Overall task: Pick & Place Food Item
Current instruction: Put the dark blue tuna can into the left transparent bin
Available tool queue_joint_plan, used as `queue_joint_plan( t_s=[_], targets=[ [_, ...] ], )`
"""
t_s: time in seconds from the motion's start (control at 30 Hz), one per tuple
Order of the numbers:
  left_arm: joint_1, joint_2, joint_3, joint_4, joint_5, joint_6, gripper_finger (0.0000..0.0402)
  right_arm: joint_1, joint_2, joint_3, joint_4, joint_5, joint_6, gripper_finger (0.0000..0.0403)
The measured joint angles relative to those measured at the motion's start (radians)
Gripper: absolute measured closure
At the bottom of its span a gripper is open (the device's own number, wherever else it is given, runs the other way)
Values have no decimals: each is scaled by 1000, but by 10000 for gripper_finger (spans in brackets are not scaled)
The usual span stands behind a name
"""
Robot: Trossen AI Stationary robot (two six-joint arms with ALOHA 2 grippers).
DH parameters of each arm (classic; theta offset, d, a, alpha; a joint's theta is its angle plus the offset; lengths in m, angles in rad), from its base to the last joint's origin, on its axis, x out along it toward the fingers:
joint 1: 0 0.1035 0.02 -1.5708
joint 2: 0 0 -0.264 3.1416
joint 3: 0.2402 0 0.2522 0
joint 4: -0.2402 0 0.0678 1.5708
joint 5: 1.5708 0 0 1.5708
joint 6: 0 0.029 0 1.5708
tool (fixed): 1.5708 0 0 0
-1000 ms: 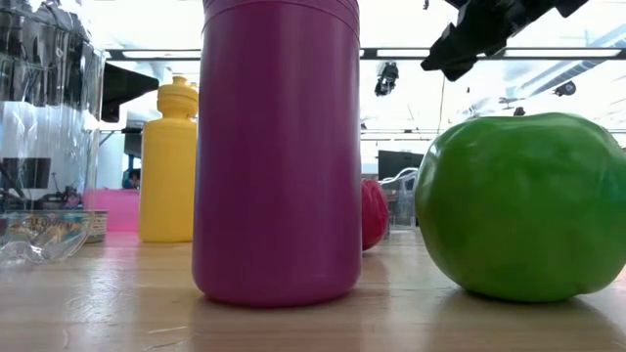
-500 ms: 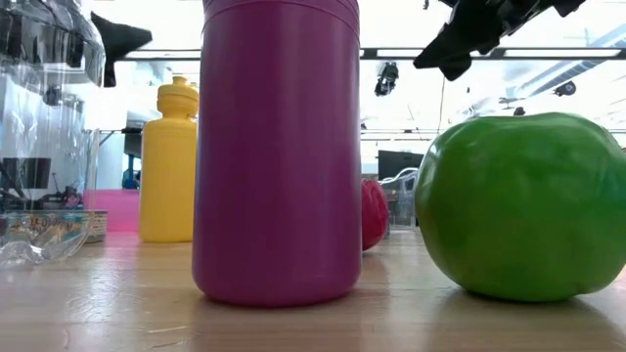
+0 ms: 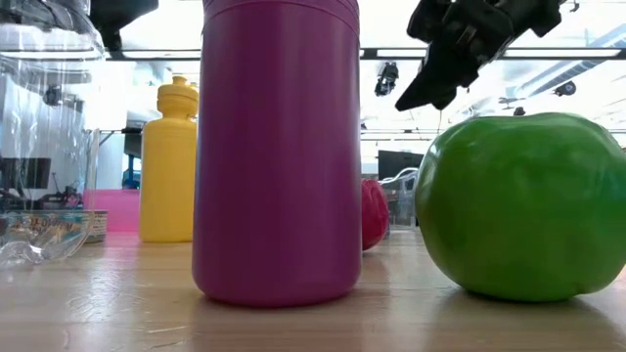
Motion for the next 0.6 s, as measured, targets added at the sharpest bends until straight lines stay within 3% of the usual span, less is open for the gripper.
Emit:
queue_joint_plan(
  t_s=[0.3,0.6],
  targets=[
    [0,249,201,-129,-22,-112,400,-3,144,0,50,23,15,371],
    [0,357,243,-140,-37,-108,401,-14,258,0,84,44,26,371]
  ],
)
